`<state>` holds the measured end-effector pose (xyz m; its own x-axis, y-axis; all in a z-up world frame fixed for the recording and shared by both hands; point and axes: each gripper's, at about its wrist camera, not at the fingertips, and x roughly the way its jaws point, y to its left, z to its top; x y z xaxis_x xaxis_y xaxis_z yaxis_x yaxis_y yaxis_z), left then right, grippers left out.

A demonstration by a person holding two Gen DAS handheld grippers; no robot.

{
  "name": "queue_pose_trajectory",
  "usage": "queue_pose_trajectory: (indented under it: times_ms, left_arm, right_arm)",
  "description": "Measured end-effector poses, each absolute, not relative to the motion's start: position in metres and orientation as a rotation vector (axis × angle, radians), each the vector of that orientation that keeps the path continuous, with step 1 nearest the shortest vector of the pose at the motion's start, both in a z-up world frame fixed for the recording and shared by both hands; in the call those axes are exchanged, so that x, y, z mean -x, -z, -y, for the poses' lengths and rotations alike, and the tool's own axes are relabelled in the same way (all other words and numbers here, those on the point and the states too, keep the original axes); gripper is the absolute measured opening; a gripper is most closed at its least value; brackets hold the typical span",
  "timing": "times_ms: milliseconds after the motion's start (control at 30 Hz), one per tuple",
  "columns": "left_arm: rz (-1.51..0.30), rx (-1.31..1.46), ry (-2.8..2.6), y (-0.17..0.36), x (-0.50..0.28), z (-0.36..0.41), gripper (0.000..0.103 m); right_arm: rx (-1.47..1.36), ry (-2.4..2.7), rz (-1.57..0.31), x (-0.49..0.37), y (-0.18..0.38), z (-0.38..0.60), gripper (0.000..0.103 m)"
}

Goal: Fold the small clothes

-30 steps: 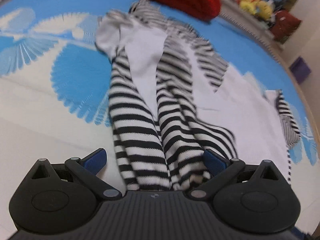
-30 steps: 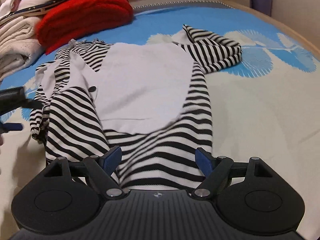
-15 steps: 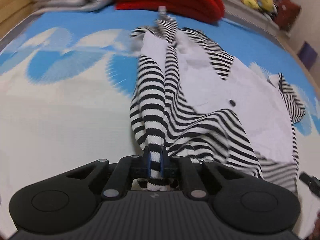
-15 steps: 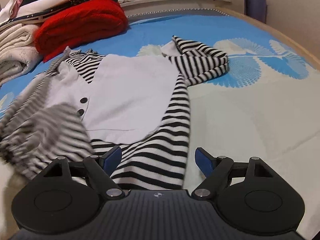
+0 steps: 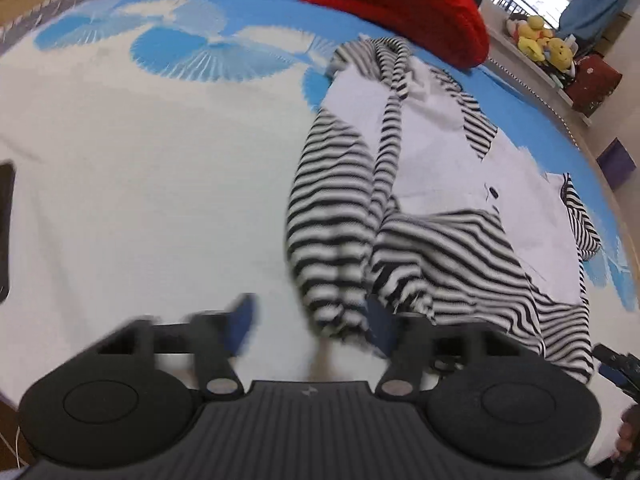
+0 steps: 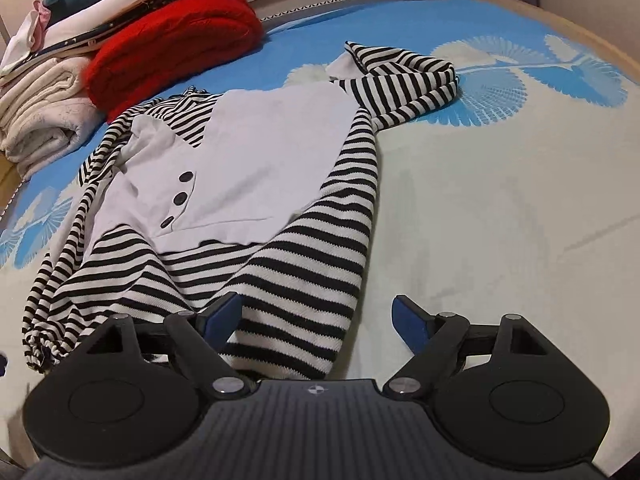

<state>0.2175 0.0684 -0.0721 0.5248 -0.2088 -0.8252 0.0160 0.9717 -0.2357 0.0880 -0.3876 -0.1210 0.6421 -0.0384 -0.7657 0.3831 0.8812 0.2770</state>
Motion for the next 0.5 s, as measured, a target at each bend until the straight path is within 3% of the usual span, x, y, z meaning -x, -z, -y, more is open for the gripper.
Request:
queue_pose_trajectory:
  times_ms: [33,500]
  left_arm:
    - [-0.990,0.200,0.146,0.072,-0.220,-0.060,0.091]
    - [-1.018,0.325,0.253,0.117,-0.266,-0.018,0.091]
  right_arm:
    - [-0.434,0.253,-0.845,-0.087,0.121,0.386,0.084]
    - [-0.371,0.222,-0.876,-0.085,0.129,0.384,0.085]
